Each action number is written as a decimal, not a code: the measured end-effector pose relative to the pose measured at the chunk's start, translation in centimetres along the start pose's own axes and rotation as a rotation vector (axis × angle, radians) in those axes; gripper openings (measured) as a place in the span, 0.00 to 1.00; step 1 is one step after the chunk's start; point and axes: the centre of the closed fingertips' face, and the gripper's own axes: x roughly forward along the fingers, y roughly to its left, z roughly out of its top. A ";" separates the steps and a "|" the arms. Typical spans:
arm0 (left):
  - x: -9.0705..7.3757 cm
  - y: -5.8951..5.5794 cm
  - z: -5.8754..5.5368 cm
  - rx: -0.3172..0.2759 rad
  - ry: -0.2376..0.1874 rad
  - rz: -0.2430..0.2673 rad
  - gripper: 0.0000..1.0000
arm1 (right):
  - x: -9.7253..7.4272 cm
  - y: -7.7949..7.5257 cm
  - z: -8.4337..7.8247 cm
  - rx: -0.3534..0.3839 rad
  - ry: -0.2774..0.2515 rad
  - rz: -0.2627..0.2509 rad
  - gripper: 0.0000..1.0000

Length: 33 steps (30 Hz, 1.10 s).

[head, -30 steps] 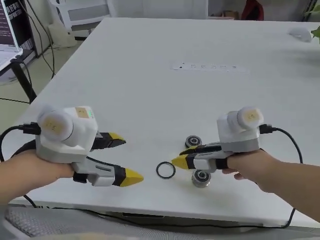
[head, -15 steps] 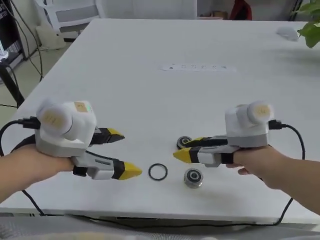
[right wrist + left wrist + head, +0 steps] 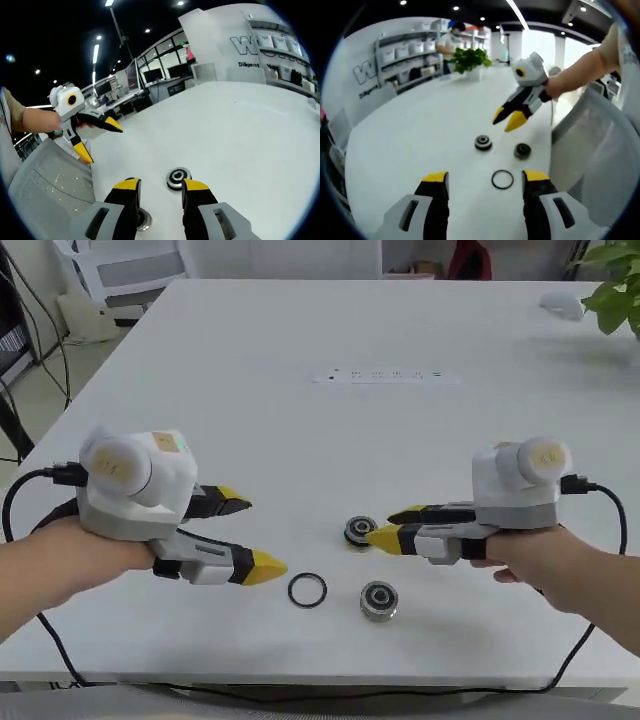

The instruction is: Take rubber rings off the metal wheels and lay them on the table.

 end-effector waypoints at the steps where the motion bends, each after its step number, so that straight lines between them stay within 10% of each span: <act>1: 0.2 0.1 0.1 -0.004 -0.001 0.000 0.59 | -0.1 -0.1 0.0 0.001 -0.003 -0.004 0.31; 33: 4.9 1.0 1.1 0.008 0.008 -0.022 0.50 | 1.1 -2.3 -1.7 -0.120 0.042 -0.033 0.27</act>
